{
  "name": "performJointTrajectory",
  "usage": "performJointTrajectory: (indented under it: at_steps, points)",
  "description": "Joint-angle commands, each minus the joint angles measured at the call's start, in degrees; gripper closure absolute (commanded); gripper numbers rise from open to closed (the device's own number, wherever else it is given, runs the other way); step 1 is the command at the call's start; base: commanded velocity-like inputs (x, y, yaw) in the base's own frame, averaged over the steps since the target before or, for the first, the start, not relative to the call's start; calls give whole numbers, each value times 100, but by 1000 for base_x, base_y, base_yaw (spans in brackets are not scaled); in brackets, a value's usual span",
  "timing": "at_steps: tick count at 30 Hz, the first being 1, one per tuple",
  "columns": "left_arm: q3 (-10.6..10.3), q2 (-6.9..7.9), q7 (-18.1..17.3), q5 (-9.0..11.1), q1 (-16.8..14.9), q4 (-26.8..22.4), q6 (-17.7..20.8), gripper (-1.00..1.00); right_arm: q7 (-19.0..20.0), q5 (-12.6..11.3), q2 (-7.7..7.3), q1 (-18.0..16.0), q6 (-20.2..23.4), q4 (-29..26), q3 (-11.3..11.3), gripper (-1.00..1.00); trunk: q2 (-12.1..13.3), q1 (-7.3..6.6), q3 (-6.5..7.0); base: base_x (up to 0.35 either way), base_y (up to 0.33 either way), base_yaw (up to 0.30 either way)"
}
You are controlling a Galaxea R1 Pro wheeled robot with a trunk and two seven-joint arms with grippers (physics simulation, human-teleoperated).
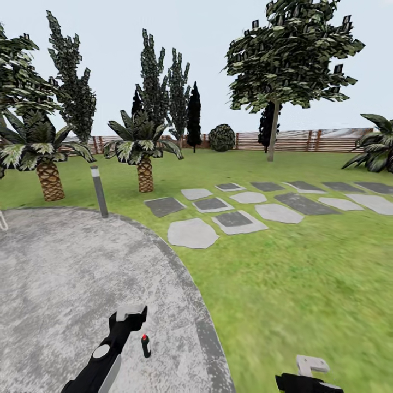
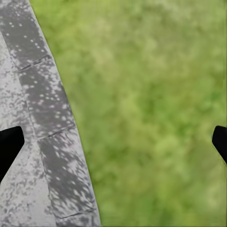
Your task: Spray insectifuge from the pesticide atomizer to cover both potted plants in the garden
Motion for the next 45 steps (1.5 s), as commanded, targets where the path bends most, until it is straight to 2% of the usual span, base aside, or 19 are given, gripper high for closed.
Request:
performJointTrajectory:
  at_steps: [1,14,29,45]
  points:
    - [0,-4,1,49,-4,3,-15,-100,7,4,0,-2,26,-5,-2,-100,-3,1,-11,224,-235,245]
    - [1,-14,1,66,-4,3,-15,-100,7,6,-2,-2,26,-5,8,-100,-3,1,-67,60,-261,167]
    - [13,-6,-7,74,-4,-5,-25,-100,1,13,-2,-2,26,-11,0,-100,-3,1,-91,0,-31,25]
    - [19,3,-8,76,-4,3,-24,-100,4,9,-2,-2,26,-11,5,-100,-644,353,-499,0,0,115]
